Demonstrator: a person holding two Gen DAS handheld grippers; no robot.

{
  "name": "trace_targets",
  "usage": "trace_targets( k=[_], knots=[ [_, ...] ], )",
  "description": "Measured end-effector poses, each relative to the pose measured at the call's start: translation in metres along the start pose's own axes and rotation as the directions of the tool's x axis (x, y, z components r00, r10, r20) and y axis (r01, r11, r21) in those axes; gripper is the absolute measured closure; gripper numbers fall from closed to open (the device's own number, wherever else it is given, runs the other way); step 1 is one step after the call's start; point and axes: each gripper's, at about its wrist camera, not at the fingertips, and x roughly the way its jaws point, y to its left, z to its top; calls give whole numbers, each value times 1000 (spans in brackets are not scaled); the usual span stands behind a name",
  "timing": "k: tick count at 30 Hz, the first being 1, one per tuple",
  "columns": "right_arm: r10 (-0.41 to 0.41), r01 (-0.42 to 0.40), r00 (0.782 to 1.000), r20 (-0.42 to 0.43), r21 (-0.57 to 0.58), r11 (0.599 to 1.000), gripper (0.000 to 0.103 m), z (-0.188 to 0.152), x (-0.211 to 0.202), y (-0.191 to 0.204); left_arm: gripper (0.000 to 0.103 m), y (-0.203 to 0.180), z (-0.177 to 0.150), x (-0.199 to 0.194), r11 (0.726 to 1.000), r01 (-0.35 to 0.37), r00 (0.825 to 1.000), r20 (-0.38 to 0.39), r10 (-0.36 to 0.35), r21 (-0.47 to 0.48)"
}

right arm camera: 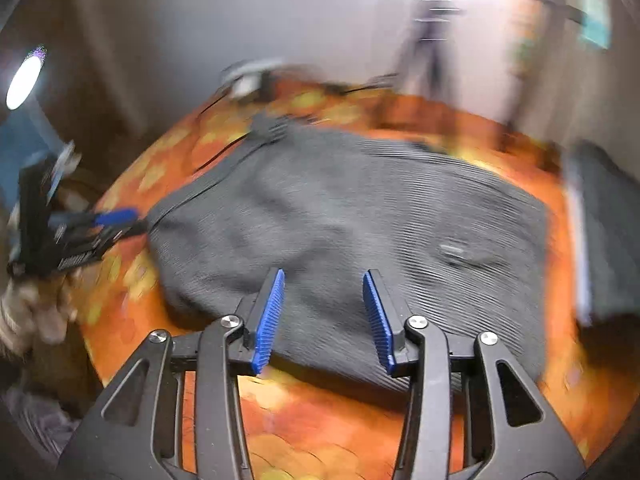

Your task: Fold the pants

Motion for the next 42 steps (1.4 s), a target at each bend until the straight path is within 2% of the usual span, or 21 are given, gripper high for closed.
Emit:
trace_targets(
  k=[3, 7, 12, 16, 21, 25, 29, 31, 35, 42],
  knots=[
    [-75, 67, 997, 37, 178, 982, 53, -12, -26, -45, 67, -29, 9, -2, 997, 25, 1000, 9, -25, 78],
    [-119, 96, 992, 39, 370, 924, 53, -37, -43, -96, 67, -69, 22, 6, 985, 51, 999, 7, -52, 167],
    [-82, 61, 997, 17, 531, 845, 52, -71, -41, -131, 67, -115, 38, 20, 966, 58, 998, 12, -63, 254],
    [-31, 5, 999, 31, 617, 787, 52, -91, -30, -147, 67, -142, 48, 35, 961, 85, 996, 0, -88, 264],
    [54, -87, 996, 69, 684, 725, 51, -102, -19, -156, 67, -163, 50, 58, 959, 83, 997, -21, -81, 271],
    [104, -137, 991, 89, 704, 697, 47, -106, -10, -158, 67, -170, 46, 75, 961, 79, 996, -46, -70, 265],
    [164, -186, 981, 105, 758, 625, 46, -114, 4, -168, 67, -175, 43, 89, 959, 53, 997, -66, -36, 277],
    [173, -198, 978, 115, 770, 607, 46, -113, 9, -171, 67, -175, 41, 96, 959, 41, 997, -77, -20, 281],
    [185, -228, 972, 144, 769, 597, 46, -106, 14, -172, 67, -174, 40, 106, 960, 37, 995, -100, -9, 276],
    [177, -210, 976, 128, 771, 601, 46, -97, 31, -168, 67, -166, 41, 116, 971, 78, 990, -136, -48, 224]
  ],
)
